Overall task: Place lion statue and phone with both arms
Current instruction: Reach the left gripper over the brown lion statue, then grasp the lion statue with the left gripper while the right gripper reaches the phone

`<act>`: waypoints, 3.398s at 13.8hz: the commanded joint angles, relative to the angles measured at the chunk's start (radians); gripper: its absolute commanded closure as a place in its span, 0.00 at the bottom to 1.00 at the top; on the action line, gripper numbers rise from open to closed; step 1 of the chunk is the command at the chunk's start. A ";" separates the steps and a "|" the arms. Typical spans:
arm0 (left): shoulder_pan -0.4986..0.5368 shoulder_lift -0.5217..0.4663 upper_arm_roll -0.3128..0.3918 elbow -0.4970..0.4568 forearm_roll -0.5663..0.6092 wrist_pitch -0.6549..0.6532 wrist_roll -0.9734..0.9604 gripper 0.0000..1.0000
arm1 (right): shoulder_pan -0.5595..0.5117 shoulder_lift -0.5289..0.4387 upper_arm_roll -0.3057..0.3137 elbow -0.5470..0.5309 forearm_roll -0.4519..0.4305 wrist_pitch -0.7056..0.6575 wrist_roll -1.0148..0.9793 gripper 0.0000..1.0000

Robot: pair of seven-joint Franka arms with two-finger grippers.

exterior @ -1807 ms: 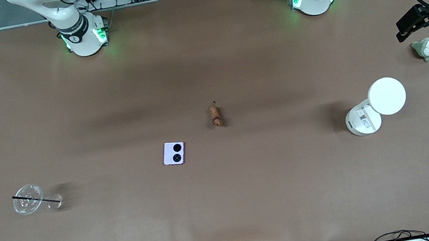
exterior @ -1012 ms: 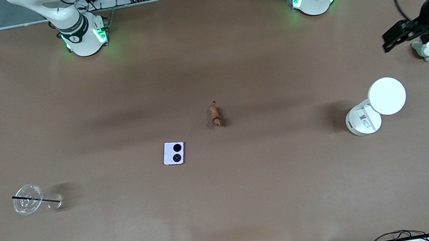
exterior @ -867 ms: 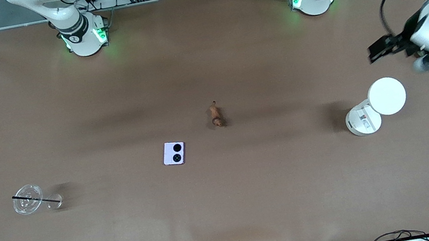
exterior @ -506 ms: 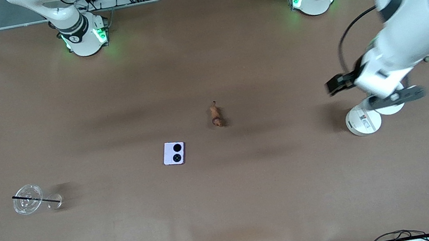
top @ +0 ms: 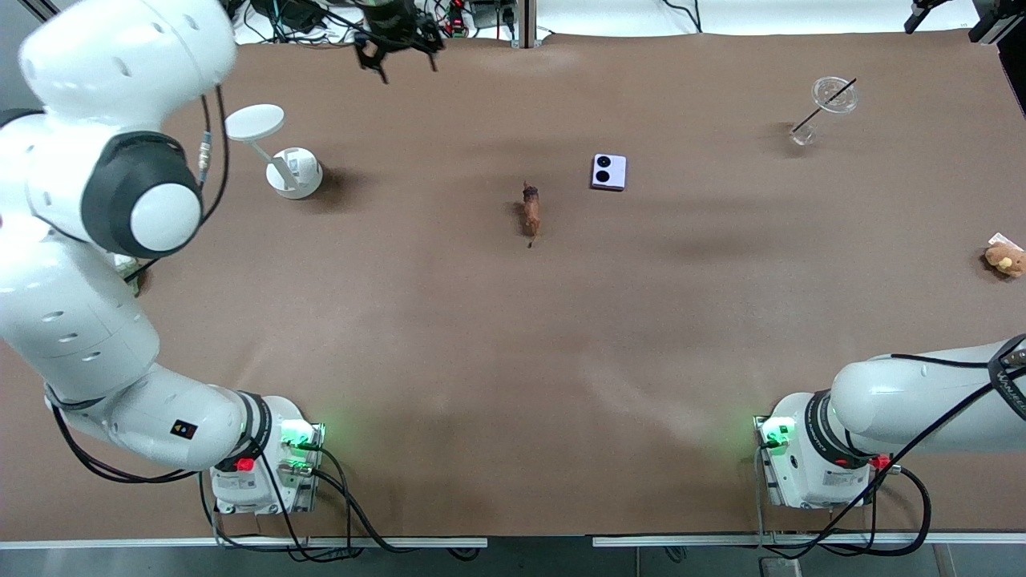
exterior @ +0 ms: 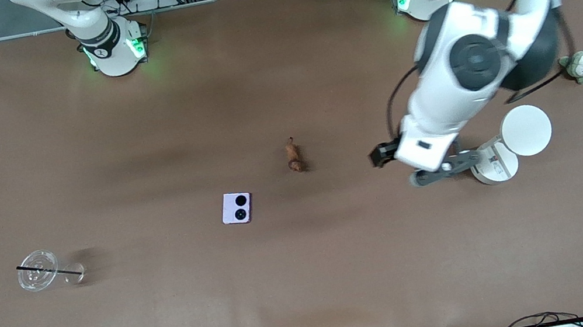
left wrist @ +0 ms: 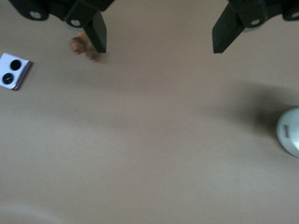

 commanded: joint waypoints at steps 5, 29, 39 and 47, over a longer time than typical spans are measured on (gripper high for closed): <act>-0.160 0.181 0.017 0.031 0.003 0.219 -0.200 0.00 | 0.012 0.064 0.009 0.008 -0.004 0.002 0.018 0.00; -0.368 0.370 0.017 -0.046 0.056 0.318 -0.370 0.66 | -0.054 0.157 0.005 0.055 -0.010 0.188 0.171 0.00; -0.231 0.274 0.026 -0.073 0.209 0.215 -0.278 1.00 | 0.047 0.217 0.012 0.060 -0.039 0.197 0.206 0.00; 0.036 0.118 -0.014 -0.319 0.398 0.287 -0.020 1.00 | 0.378 0.405 0.013 0.035 -0.018 0.315 0.347 0.00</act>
